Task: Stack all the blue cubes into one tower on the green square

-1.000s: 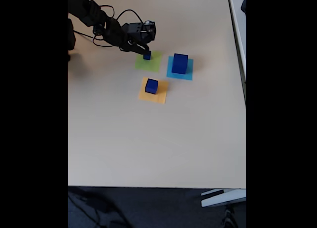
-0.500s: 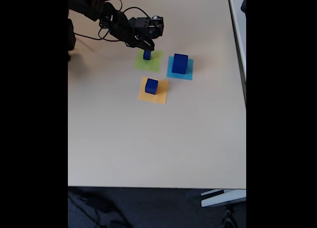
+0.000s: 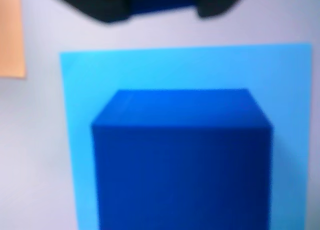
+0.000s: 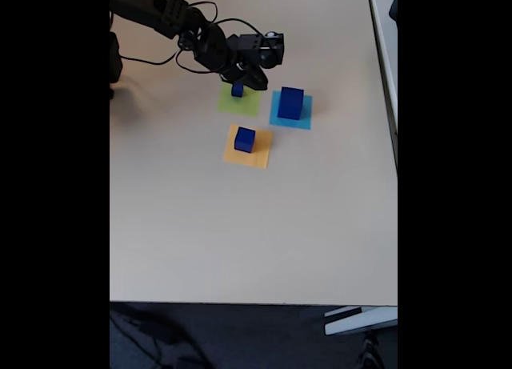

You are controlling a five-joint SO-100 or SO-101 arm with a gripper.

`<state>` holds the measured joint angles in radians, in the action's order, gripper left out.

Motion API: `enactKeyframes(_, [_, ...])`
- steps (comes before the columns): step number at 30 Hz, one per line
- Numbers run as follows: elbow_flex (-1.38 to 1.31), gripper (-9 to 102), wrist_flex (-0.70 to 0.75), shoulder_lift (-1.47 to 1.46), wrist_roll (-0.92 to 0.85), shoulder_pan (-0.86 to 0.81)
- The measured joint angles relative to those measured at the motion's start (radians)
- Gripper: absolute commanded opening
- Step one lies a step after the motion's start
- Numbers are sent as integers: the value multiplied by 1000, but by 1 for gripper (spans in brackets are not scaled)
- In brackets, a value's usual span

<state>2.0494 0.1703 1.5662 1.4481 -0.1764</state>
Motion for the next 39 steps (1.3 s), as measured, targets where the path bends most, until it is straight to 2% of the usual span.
enactKeyframes(22, [-279,0,6,-212,-28,-23])
enactKeyframes(31, [-385,0,75,-264,-12,-6])
enactKeyframes(39, [-431,0,78,-313,20,14])
